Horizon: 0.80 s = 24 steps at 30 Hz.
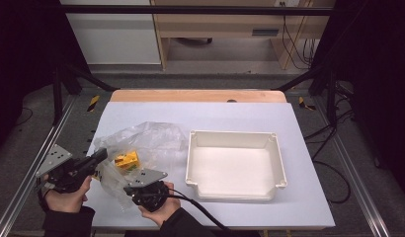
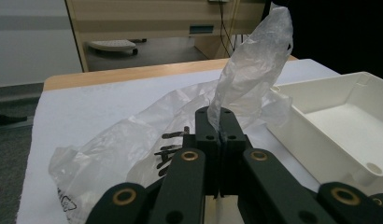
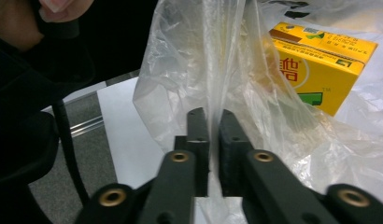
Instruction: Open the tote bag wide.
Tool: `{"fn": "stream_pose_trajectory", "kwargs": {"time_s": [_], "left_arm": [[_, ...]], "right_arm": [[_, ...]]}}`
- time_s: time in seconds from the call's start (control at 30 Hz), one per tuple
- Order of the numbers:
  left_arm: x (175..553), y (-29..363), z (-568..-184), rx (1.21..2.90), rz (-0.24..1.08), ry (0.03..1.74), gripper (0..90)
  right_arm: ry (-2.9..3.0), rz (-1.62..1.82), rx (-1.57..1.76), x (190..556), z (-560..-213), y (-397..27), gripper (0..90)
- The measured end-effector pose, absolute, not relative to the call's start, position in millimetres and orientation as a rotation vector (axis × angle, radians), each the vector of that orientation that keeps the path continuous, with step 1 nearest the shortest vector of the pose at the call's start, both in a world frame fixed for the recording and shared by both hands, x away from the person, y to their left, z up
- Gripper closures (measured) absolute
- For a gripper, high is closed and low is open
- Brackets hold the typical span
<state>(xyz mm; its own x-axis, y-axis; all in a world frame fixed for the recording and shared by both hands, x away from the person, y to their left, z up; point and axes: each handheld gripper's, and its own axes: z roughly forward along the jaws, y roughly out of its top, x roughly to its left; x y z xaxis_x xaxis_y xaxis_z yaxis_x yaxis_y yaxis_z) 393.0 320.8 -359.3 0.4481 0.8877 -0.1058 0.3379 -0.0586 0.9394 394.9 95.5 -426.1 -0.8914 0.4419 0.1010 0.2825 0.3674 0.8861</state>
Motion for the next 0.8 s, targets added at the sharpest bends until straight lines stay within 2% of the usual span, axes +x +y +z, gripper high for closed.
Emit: {"fn": "stream_pose_trajectory", "kwargs": {"time_s": [0.07,0.1,0.3,0.4,0.5,0.6,0.63,0.77,0.8], "left_arm": [[393,325,-360,1.621,0.643,1.095,89.4],[393,326,-361,1.619,0.645,1.099,89.4],[392,333,-363,1.616,0.641,1.113,89.4],[391,335,-365,1.616,0.639,1.117,89.4],[390,337,-366,1.617,0.63,1.117,89.3],[389,338,-367,1.616,0.627,1.112,88.7],[389,339,-366,1.609,0.618,1.108,85.9],[389,339,-365,1.613,0.616,1.11,76.2],[390,339,-365,1.614,0.617,1.107,76.2]], "right_arm": [[2.47,1.543,0.657,396,-427,95,75.7],[2.467,1.534,0.653,396,-426,93,68.9],[2.432,1.555,0.644,394,-416,70,59.9],[2.422,1.552,0.65,395,-414,63,60.1],[2.432,1.537,0.673,398,-417,57,68.4],[2.462,1.521,0.678,400,-423,58,82.2],[2.483,1.521,0.678,400,-425,61,89.0],[2.5,1.524,0.664,399,-426,69,90.0],[2.5,1.524,0.664,399,-426,69,90.0]]}}
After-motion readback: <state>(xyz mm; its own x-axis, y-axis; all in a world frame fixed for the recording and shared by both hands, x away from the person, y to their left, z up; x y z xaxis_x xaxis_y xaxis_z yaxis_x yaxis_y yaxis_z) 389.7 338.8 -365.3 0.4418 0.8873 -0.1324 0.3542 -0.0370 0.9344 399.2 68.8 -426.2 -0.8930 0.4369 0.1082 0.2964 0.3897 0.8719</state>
